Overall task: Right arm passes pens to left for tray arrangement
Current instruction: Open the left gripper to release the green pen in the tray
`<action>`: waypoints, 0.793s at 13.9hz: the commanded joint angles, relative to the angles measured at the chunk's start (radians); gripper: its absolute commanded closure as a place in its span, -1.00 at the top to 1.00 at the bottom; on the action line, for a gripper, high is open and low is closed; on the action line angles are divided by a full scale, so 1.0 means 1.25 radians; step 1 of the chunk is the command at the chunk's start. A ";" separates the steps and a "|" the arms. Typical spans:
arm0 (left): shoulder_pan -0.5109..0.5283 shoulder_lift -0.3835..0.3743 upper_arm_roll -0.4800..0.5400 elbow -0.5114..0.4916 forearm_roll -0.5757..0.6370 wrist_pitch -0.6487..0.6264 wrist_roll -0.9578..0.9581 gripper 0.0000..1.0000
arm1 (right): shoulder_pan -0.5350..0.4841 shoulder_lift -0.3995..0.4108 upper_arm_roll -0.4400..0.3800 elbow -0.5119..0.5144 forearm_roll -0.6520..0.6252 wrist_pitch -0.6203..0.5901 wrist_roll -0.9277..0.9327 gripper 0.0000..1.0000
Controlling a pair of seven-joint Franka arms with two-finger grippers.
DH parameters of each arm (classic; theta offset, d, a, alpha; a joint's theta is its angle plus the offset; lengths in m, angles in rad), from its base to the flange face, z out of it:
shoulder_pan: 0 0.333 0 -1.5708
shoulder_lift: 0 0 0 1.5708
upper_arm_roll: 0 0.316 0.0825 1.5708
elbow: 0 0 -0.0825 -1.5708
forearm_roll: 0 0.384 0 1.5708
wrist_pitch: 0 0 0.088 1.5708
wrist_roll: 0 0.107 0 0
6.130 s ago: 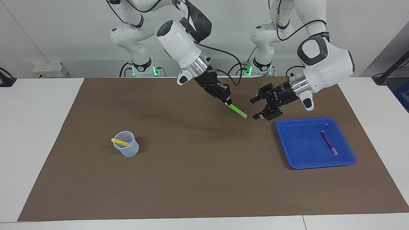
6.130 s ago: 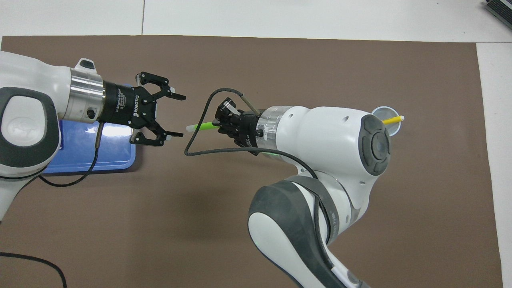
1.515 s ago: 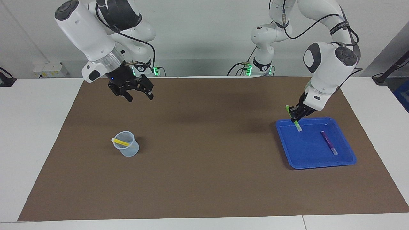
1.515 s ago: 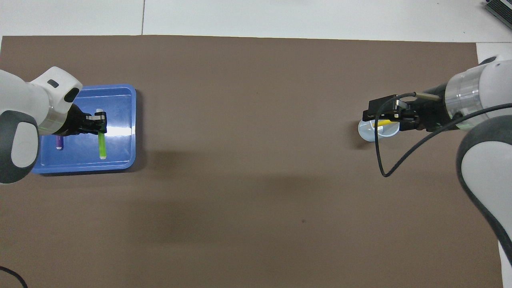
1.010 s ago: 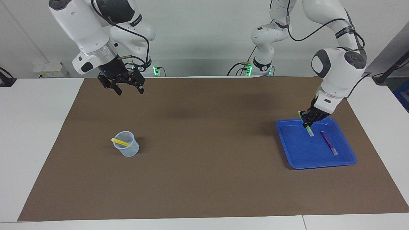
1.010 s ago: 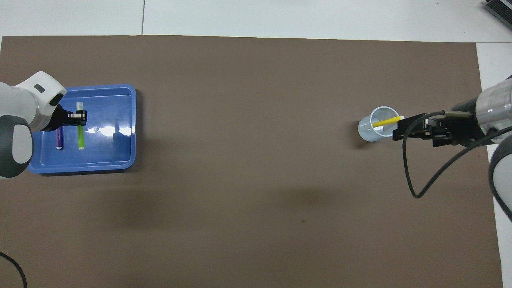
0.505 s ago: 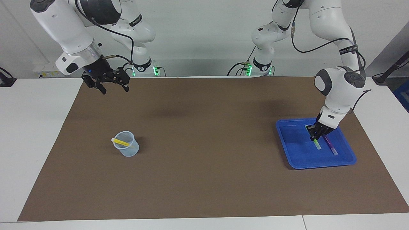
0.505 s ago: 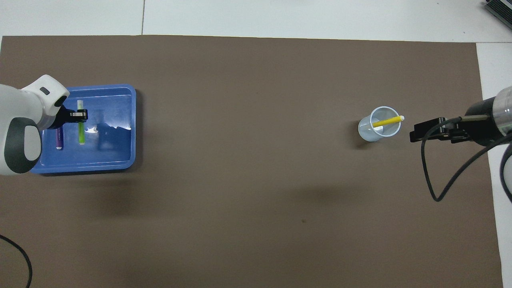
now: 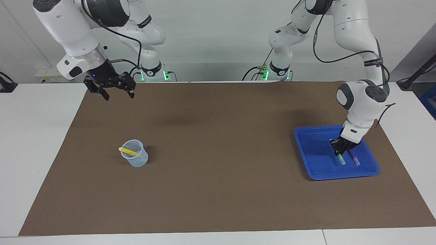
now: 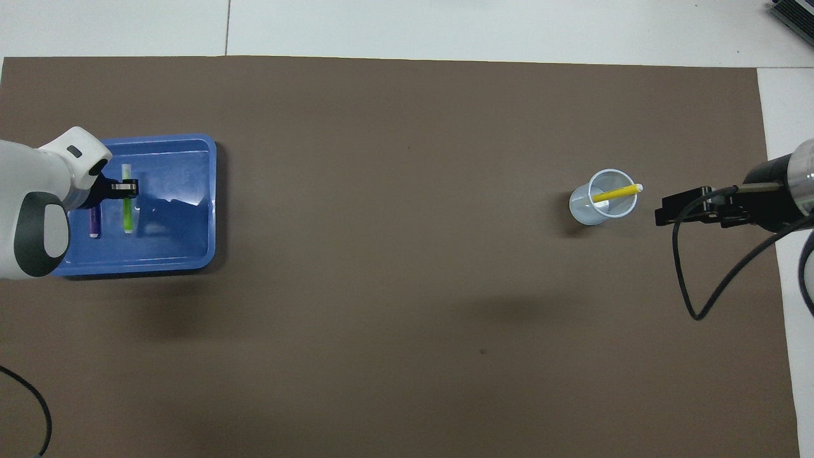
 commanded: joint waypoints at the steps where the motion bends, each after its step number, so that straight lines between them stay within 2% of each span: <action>1: 0.016 -0.002 -0.004 -0.019 0.016 0.004 0.005 -1.00 | -0.008 -0.018 0.006 -0.012 -0.015 -0.002 -0.023 1.00; 11: 0.016 -0.012 -0.004 -0.058 0.016 0.010 0.003 -1.00 | -0.001 -0.023 0.008 -0.012 -0.016 -0.001 -0.023 1.00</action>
